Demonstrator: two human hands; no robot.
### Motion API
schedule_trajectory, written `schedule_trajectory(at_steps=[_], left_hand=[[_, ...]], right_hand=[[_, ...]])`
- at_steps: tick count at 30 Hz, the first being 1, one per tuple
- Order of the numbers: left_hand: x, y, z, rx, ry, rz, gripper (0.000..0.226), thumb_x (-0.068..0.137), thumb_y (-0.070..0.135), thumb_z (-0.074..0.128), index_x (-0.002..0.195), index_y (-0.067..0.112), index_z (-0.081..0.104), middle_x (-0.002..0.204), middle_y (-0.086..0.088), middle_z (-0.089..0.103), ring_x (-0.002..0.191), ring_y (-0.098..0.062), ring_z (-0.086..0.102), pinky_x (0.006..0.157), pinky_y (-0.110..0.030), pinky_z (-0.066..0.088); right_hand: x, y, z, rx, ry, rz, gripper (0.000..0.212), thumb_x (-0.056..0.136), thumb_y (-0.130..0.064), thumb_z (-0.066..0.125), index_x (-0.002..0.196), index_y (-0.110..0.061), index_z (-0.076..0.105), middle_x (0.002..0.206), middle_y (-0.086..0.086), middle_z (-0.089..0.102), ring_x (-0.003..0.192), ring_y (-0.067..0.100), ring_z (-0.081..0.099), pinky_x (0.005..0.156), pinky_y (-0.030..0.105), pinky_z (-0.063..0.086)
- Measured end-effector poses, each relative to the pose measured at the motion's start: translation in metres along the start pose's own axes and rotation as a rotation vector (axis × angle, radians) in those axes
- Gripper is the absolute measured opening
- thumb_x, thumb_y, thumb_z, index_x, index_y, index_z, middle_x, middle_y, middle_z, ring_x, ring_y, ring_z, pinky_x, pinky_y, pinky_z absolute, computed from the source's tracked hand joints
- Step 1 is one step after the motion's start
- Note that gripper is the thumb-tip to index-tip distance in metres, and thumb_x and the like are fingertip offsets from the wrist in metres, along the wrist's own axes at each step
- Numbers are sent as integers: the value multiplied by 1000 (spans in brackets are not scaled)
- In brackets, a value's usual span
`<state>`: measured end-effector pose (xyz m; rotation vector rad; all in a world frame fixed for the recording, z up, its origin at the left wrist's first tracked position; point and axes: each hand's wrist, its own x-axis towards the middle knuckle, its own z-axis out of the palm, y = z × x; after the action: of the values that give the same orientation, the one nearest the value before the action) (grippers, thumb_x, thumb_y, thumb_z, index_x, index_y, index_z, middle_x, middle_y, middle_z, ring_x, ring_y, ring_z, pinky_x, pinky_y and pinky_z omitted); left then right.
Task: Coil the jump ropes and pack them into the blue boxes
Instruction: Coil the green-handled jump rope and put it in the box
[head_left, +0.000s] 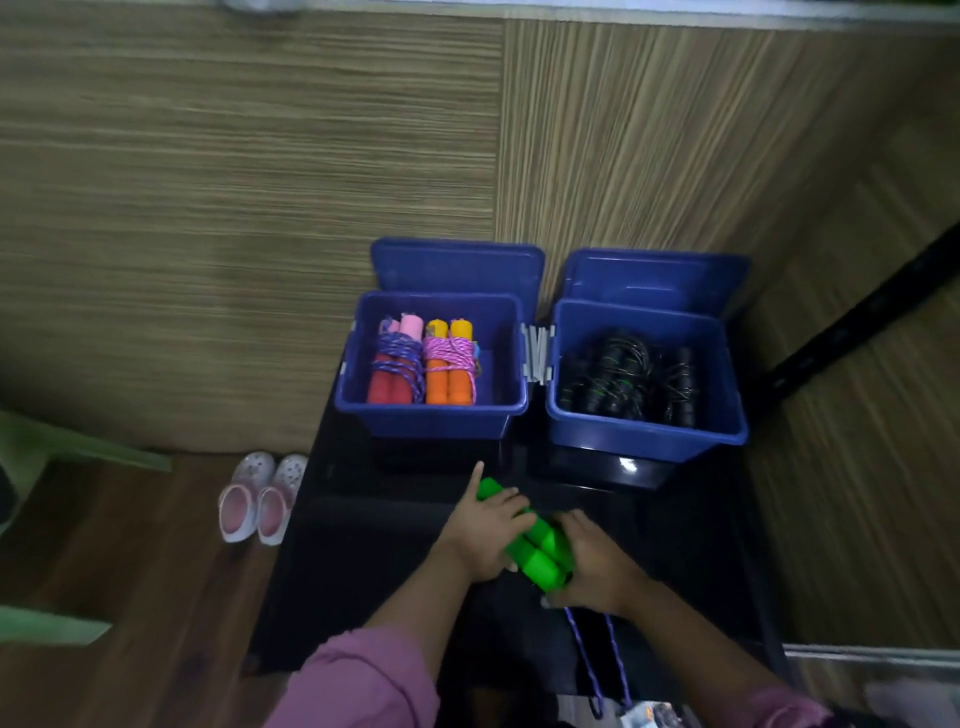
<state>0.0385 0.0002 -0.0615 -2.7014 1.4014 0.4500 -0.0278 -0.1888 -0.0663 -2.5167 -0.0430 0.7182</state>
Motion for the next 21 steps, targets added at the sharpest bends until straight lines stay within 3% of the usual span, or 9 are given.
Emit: schedule_trajectory(at_steps=[2, 5, 9, 12, 15, 18, 21], left_hand=[[2, 2, 3, 12, -10, -23, 68, 77, 41, 72, 136, 20, 45, 143, -4, 44, 137, -24, 36, 106, -65, -15], [-1, 4, 0, 50, -50, -60, 75, 82, 49, 64, 144, 23, 32, 143, -7, 40, 132, -28, 36, 107, -64, -15], [-11, 6, 7, -5, -145, -105, 81, 88, 60, 51, 152, 27, 15, 149, -11, 32, 134, -31, 31, 112, -66, -2], [-19, 5, 14, -79, -130, -99, 69, 92, 60, 41, 151, 35, 17, 146, -18, 33, 132, -31, 34, 115, -58, 11], [-21, 2, 12, -219, -73, -145, 69, 85, 68, 32, 147, 38, 22, 134, -16, 39, 117, -32, 46, 103, -42, 37], [-21, 6, -6, -488, 49, -192, 66, 81, 70, 34, 138, 41, 20, 122, -11, 41, 106, -32, 53, 95, -39, 44], [-22, 7, -34, -740, 137, -207, 56, 90, 53, 53, 137, 40, 26, 117, -6, 42, 105, -28, 56, 96, -31, 41]], right_hand=[[-4, 7, 4, -129, -39, 82, 93, 49, -46, 82, 125, -12, 40, 119, 1, 40, 111, 19, 45, 94, 31, 43], [-8, 11, 8, -110, -2, 157, 68, 61, -33, 78, 114, -9, 44, 117, 6, 44, 108, 23, 51, 85, 27, 42], [-9, 10, 3, -58, 22, 202, 39, 75, -17, 65, 108, -8, 46, 107, 17, 63, 98, 32, 63, 71, 30, 45], [-10, 14, -6, 178, 108, 199, 19, 79, -7, 63, 94, -7, 52, 77, 9, 70, 70, 20, 71, 54, 23, 46], [-12, 10, -30, 326, 156, 154, 8, 82, -3, 67, 79, -11, 64, 44, -8, 59, 43, 4, 59, 48, 17, 45], [-9, -4, -68, 422, 247, 82, 19, 83, -4, 69, 76, -22, 69, 41, -14, 55, 37, -3, 45, 46, 16, 38], [-2, -17, -105, 454, 303, 45, 11, 84, -3, 69, 91, -8, 75, 36, -14, 51, 33, -2, 39, 42, 12, 33]])
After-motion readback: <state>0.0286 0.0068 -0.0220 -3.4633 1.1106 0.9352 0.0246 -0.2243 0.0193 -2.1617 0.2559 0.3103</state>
